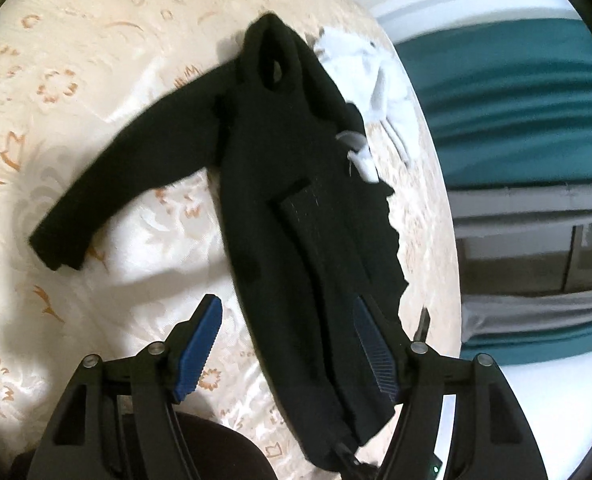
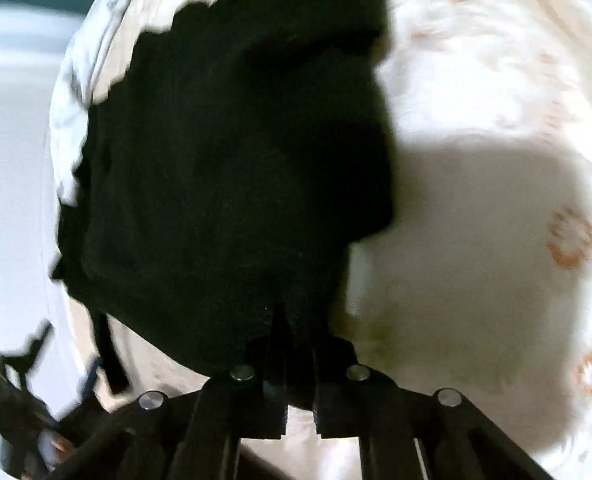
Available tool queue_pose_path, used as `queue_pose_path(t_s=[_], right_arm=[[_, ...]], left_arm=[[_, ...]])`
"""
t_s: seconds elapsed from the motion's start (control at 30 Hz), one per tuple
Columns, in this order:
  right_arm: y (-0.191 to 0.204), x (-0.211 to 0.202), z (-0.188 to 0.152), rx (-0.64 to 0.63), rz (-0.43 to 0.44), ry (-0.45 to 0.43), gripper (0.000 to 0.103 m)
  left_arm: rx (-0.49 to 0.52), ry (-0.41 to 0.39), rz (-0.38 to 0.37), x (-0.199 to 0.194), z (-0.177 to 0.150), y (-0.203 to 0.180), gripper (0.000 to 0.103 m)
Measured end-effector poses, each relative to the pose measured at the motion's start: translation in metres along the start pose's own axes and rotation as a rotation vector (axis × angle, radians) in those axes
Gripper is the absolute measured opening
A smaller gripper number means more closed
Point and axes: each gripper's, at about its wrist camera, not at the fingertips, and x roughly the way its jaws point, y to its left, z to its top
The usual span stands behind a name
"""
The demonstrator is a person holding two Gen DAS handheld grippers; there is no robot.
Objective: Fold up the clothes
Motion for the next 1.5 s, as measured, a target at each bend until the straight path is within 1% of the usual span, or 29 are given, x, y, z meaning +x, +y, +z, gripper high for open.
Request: queue_pose_path(t_s=[0.07,0.13,0.23,0.33,0.37,0.43,0.47,0.5,0.53,0.57,0.6,0.67,0.7,0.73,0.8,0.87,0.93,1.0,1.07,1.1,1.17,1.27,1.3,1.33,1.37,1.43,1.5], right_arm=[[-0.011,-0.019,0.001,0.026,0.01,-0.029,0.006],[-0.013,-0.035,0.002,0.016,-0.024,-0.066,0.006],[-0.035,-0.06,0.004,0.056,-0.076,-0.096,0.006],[-0.072,-0.094,0.0,0.1,-0.156,-0.153,0.006],[-0.086,-0.106,0.001,0.109,-0.203,-0.174,0.007],[-0.097,-0.119,0.0,0.078,-0.287,-0.185,0.008],[-0.097,-0.125,-0.001,0.031,-0.34,-0.174,0.009],[-0.092,-0.132,-0.004,-0.015,-0.37,-0.17,0.017],[-0.087,-0.139,-0.006,-0.06,-0.399,-0.166,0.03],[-0.082,-0.146,-0.009,-0.106,-0.428,-0.162,0.039],[-0.074,-0.156,-0.01,-0.142,-0.429,-0.188,0.042],[-0.052,-0.174,-0.01,-0.222,-0.464,-0.259,0.043],[-0.039,-0.18,-0.008,-0.268,-0.464,-0.282,0.043],[-0.021,-0.182,-0.006,-0.337,-0.44,-0.29,0.043],[0.016,-0.169,-0.003,-0.445,-0.396,-0.27,0.043],[0.046,-0.151,0.001,-0.537,-0.331,-0.248,0.043],[0.068,-0.129,0.007,-0.59,-0.267,-0.22,0.042],[0.098,-0.098,0.014,-0.638,-0.216,-0.177,0.039],[0.133,-0.061,0.018,-0.709,-0.174,-0.133,0.037],[0.149,-0.046,0.02,-0.738,-0.157,-0.115,0.037],[0.18,-0.016,0.024,-0.797,-0.122,-0.079,0.038],[0.221,0.019,0.018,-0.853,-0.088,-0.022,0.038],[0.227,0.028,0.012,-0.87,-0.076,0.001,0.038],[0.233,0.036,0.007,-0.886,-0.063,0.024,0.038],[0.234,0.044,0.001,-0.893,-0.06,0.048,0.038],[0.228,0.057,-0.007,-0.88,-0.048,0.1,0.038],[0.216,0.065,-0.01,-0.855,-0.065,0.129,0.038]], left_arm=[[-0.03,-0.017,-0.015,-0.002,0.0,0.004,0.072],[-0.073,-0.031,-0.034,-0.004,0.001,0.011,0.072],[-0.127,-0.041,-0.06,-0.005,0.001,0.02,0.073],[-0.152,-0.026,-0.083,-0.007,0.005,0.025,0.074],[-0.152,-0.019,-0.086,-0.007,0.006,0.026,0.074],[-0.144,-0.001,-0.086,-0.007,0.007,0.026,0.074],[-0.139,0.007,-0.084,-0.006,0.008,0.026,0.074],[-0.135,0.016,-0.082,-0.005,0.009,0.026,0.074],[-0.133,0.024,-0.08,-0.004,0.009,0.026,0.074],[-0.132,0.029,-0.077,-0.004,0.009,0.026,0.074],[-0.131,0.036,-0.078,-0.002,0.009,0.027,0.075],[-0.137,0.042,-0.082,-0.002,0.01,0.029,0.075],[-0.143,0.04,-0.087,-0.002,0.012,0.031,0.075],[-0.15,0.035,-0.093,-0.002,0.013,0.032,0.075],[-0.165,0.033,-0.104,-0.001,0.016,0.035,0.075],[-0.18,0.037,-0.118,0.0,0.019,0.037,0.075],[-0.199,0.038,-0.143,-0.002,0.021,0.039,0.075],[-0.211,0.022,-0.139,-0.006,0.027,0.04,0.075],[-0.225,-0.003,-0.08,-0.01,0.033,0.044,0.075],[-0.251,-0.021,-0.053,-0.012,0.036,0.05,0.075],[-0.339,-0.043,-0.016,-0.015,0.041,0.068,0.075],[-0.5,-0.04,0.064,-0.024,0.047,0.1,0.075],[-0.552,-0.034,0.063,-0.028,0.049,0.111,0.075],[-0.59,-0.028,0.036,-0.033,0.051,0.119,0.075],[-0.6,-0.025,0.026,-0.037,0.054,0.122,0.075],[-0.593,-0.017,0.036,-0.046,0.062,0.125,0.075],[-0.583,-0.022,0.041,-0.051,0.067,0.128,0.075]])
